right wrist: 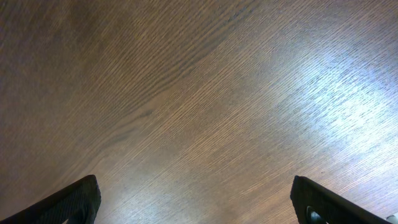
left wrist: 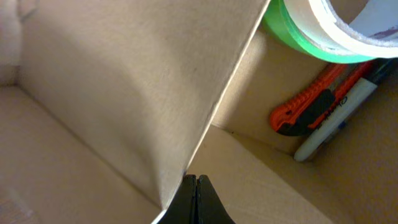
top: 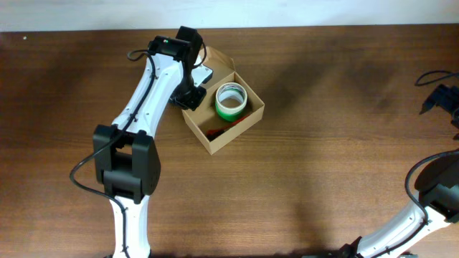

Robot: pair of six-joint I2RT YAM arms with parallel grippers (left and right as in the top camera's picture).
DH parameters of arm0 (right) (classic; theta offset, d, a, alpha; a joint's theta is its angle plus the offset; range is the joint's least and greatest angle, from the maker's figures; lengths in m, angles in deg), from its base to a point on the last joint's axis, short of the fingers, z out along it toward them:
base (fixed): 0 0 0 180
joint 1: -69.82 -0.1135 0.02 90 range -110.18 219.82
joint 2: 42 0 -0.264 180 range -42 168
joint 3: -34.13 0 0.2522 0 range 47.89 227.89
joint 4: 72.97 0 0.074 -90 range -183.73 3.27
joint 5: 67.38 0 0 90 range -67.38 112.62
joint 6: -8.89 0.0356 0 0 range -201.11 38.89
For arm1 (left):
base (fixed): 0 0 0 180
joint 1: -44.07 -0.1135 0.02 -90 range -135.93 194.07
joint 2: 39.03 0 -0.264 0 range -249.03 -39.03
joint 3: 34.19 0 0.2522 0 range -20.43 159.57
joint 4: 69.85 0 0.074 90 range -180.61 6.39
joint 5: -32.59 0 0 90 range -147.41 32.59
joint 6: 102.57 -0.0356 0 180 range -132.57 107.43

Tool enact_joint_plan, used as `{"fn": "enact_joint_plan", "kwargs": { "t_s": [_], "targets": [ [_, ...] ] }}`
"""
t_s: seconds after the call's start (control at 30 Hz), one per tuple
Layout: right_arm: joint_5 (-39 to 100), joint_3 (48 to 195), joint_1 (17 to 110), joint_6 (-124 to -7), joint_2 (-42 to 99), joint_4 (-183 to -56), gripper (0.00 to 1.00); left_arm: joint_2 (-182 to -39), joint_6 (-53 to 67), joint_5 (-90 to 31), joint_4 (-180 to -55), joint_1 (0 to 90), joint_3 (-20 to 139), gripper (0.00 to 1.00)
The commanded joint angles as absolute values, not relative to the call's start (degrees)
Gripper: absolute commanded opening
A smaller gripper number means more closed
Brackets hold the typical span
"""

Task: Pack container
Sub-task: 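Withdraw the left gripper up and out of the box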

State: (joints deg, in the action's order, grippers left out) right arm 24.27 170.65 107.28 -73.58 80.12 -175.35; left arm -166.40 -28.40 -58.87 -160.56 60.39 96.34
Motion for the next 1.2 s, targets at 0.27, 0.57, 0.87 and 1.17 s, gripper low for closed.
{"fn": "enact_joint_plan", "kwargs": {
  "t_s": [0.27,0.57,0.87,1.17],
  "targets": [
    [24.8,170.4,107.2,-73.3,80.2,-175.4,0.99,-171.1,-29.1,-59.8,-155.3,60.4,95.9,0.02],
    [24.8,170.4,107.2,-73.3,80.2,-175.3,0.99,-171.2,-30.2,-60.9,-152.6,60.4,95.9,0.02],
    [24.8,170.4,107.2,-73.3,80.2,-175.3,0.99,-171.2,-30.2,-61.5,-151.8,60.4,95.9,0.02],
    [24.8,170.4,107.2,-73.3,80.2,-175.3,0.99,-171.2,-28.6,-61.1,-154.3,61.1,101.9,0.06]
  ]
}}
